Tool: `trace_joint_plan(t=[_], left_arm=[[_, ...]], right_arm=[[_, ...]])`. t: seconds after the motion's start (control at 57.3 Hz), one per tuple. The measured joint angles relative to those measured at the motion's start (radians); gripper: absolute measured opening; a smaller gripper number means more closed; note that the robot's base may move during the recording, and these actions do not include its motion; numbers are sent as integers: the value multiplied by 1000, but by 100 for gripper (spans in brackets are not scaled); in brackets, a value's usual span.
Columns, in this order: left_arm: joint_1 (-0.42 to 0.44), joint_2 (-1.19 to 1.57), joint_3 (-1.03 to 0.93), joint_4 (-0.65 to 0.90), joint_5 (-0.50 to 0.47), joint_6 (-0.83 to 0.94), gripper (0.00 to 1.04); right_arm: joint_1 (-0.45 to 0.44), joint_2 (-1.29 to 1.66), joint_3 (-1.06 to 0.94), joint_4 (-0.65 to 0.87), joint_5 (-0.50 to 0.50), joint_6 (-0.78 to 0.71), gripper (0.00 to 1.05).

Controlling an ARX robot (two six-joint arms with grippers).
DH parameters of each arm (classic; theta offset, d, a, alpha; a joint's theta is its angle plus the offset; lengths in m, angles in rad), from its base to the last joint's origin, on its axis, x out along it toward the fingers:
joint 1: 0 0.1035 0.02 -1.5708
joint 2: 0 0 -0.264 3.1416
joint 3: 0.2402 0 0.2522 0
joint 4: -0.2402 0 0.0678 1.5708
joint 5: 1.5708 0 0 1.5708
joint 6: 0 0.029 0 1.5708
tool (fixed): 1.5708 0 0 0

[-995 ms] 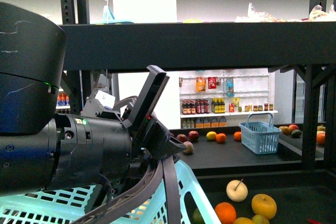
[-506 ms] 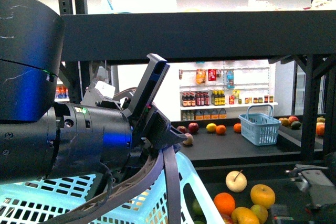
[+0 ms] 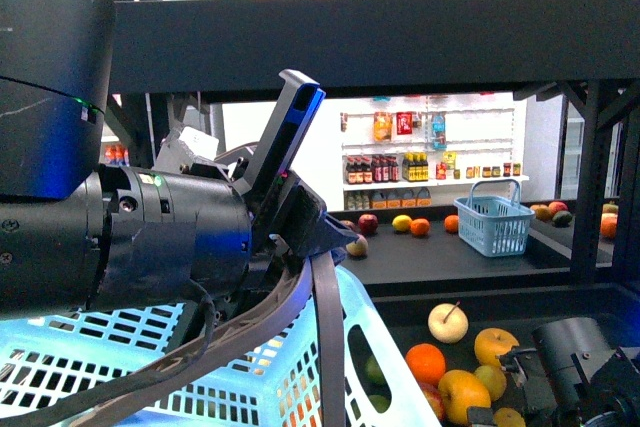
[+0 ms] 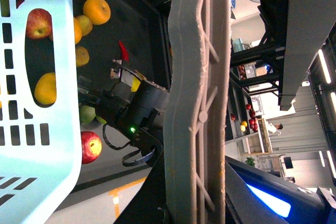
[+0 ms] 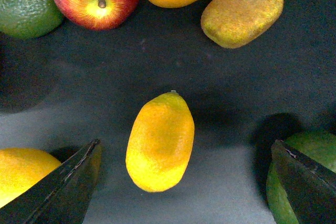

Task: Pick lemon from shelf

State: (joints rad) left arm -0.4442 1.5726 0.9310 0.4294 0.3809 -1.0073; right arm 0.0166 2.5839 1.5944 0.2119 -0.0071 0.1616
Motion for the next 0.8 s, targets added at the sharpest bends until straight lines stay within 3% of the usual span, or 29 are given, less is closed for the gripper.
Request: trace_joint_plan(t=[0.803], left_arm=[[0, 0, 0, 0, 0, 0, 12]], right_arm=[[24, 291, 352, -115, -7, 83, 97]])
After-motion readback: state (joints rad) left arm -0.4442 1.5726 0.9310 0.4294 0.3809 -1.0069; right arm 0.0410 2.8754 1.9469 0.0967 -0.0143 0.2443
